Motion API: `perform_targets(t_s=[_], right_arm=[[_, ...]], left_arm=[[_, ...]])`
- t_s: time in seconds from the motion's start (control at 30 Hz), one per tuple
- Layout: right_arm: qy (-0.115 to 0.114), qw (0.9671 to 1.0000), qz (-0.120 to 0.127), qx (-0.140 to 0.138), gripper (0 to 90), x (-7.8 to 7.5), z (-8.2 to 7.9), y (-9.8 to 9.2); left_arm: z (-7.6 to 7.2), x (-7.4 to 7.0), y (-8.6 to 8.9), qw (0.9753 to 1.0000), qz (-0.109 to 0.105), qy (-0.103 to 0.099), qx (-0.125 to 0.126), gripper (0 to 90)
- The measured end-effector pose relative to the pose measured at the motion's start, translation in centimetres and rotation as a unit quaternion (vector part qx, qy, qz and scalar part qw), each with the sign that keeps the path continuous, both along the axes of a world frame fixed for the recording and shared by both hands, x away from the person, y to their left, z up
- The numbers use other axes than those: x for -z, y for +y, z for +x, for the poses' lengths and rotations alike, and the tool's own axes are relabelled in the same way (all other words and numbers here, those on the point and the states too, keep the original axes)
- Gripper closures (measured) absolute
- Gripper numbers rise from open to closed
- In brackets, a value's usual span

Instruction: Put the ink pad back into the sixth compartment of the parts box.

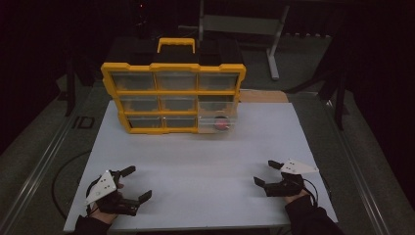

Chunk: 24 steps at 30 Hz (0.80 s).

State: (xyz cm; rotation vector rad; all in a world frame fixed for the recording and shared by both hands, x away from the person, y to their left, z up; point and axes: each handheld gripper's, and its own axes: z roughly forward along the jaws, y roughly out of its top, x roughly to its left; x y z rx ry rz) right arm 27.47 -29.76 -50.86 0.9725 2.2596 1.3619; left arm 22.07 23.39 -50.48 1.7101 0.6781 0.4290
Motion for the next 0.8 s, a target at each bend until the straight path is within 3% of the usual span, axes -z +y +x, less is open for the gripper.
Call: perform_targets(t_s=[0.3, 0.57, 0.8], right_arm=[[-0.012, 0.9999, -0.008, -0.003, 10.7, 0.65, 0.45, 0.7], [-0.024, 0.9993, -0.012, 0.026, 10.9, 0.74, 0.97, 0.64], [-0.026, 0.999, -0.017, 0.032, 10.9, 0.81, 0.9, 0.66]], left_arm=[[0.01, 0.03, -0.03, 1.0, 0.002, 0.001, 0.002, 0.0], [0.08, 0.16, -0.08, 1.0, 0.001, 0.003, 0.002, 0.0], [0.1, 0.17, -0.1, 1.0, 0.003, 0.003, 0.003, 0.0]])
